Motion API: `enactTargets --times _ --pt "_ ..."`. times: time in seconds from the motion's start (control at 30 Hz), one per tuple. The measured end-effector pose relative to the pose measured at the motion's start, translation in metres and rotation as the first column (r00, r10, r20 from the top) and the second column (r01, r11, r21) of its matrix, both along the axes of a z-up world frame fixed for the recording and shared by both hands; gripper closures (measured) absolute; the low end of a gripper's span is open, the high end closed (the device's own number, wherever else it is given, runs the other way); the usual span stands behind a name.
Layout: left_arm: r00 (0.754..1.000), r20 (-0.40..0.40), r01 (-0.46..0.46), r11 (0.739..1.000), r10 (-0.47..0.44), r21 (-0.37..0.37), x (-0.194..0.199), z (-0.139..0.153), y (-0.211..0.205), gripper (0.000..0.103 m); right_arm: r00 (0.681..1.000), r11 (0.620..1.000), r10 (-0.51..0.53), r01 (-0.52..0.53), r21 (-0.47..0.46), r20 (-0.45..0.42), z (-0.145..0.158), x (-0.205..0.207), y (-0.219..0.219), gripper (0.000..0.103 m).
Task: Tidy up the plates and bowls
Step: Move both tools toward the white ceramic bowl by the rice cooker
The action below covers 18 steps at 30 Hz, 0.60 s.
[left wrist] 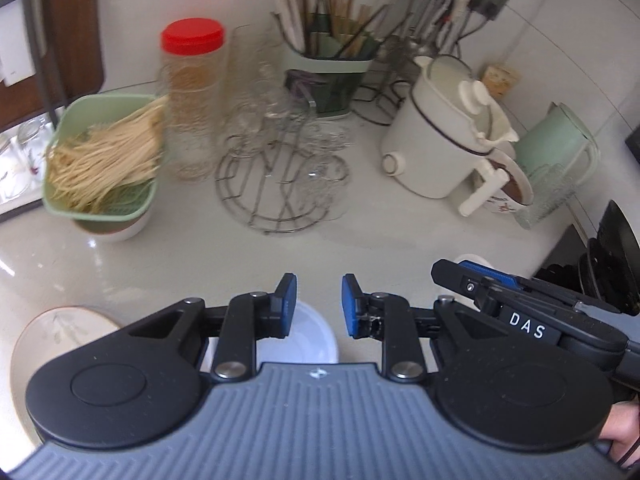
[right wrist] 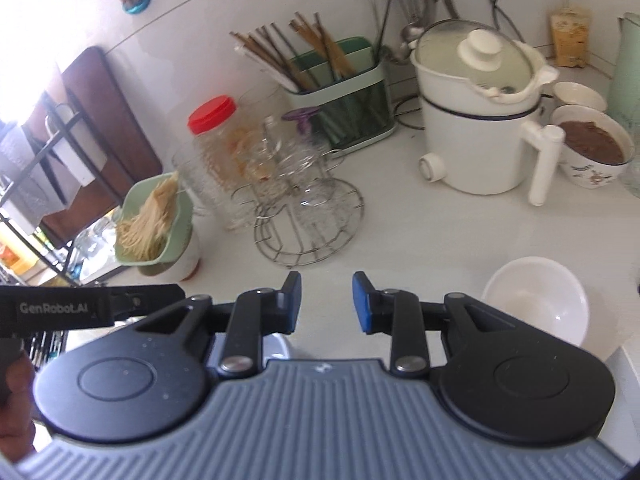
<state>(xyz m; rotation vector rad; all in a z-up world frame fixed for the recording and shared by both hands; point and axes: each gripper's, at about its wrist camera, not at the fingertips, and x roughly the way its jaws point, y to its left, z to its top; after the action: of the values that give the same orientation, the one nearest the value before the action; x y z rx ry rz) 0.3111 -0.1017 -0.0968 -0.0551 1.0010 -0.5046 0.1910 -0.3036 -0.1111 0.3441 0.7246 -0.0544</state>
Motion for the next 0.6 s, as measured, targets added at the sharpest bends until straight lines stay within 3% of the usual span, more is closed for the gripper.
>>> enactTargets --times 0.6 --pt "0.986 0.018 0.163 0.986 -0.163 -0.022 -0.002 -0.003 -0.074 0.075 0.983 0.982 -0.183 0.184 -0.032 0.019 0.0 -0.039 -0.051 0.071"
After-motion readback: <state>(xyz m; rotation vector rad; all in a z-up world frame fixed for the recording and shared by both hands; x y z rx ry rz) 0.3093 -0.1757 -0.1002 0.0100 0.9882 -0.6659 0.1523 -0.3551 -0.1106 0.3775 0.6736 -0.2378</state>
